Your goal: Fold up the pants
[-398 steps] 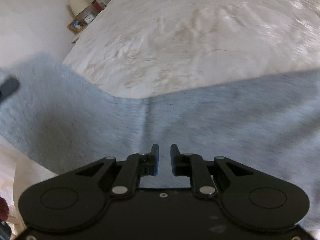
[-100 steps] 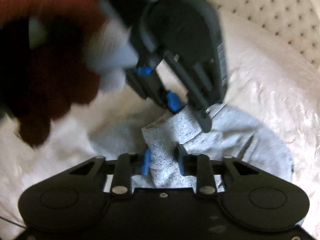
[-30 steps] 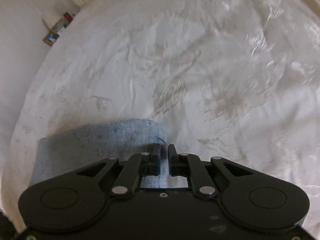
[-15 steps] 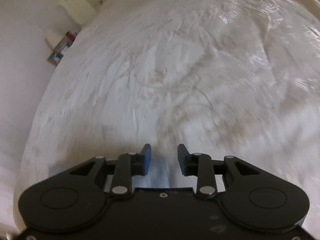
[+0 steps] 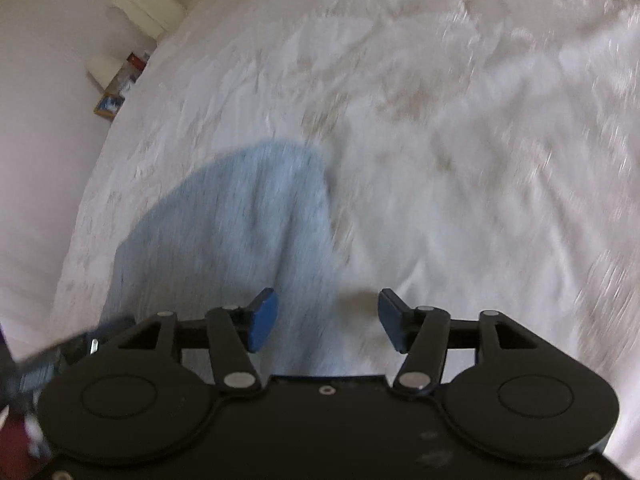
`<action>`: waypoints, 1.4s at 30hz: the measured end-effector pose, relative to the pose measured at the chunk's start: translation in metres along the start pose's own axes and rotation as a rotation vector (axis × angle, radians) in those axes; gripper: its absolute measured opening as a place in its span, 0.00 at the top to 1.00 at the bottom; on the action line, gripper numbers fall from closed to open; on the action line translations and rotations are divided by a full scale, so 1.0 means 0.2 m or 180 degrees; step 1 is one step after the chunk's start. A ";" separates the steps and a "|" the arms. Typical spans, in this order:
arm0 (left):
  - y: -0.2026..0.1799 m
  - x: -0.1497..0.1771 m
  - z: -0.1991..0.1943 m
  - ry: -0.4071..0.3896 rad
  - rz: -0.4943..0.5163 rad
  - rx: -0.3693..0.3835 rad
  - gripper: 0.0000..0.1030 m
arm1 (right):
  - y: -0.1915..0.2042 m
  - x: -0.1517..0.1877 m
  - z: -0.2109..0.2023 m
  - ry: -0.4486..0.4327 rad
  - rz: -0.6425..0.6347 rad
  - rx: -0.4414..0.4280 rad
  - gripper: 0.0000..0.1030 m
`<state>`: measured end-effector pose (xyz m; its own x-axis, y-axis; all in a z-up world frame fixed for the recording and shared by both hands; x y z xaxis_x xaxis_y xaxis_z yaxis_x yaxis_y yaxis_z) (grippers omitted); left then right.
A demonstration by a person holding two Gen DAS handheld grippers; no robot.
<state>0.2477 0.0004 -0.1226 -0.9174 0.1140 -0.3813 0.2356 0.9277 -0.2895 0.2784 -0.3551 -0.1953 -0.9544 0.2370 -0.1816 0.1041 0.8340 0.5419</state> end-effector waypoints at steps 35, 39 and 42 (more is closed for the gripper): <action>0.31 -0.14 0.22 0.0541 -0.0442 0.0533 0.06 | 0.31 -0.05 0.38 0.0151 -0.0371 0.0061 0.07; 0.29 -0.14 0.17 0.0494 -0.0614 0.0542 0.56 | 0.36 -0.05 0.31 0.0127 -0.0356 0.0148 0.73; 0.25 -0.12 0.07 0.0333 -0.0645 0.0487 0.71 | 0.42 -0.04 0.19 0.0023 -0.0350 0.0027 0.82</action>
<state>0.2866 0.0394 -0.1399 -0.9770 -0.0252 -0.2117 0.0822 0.8718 -0.4829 0.3054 -0.2688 -0.1798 -0.9622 0.1401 -0.2336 0.0008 0.8590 0.5119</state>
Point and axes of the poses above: each gripper's, at about its wrist camera, not at the fingertips, and z roughly the way its jaws point, y to its left, x to its underside, the point moved 1 cm from there along z, roughly the way its jaws point, and after that the axes turned 11 degrees about y, right-handed, at the moved point
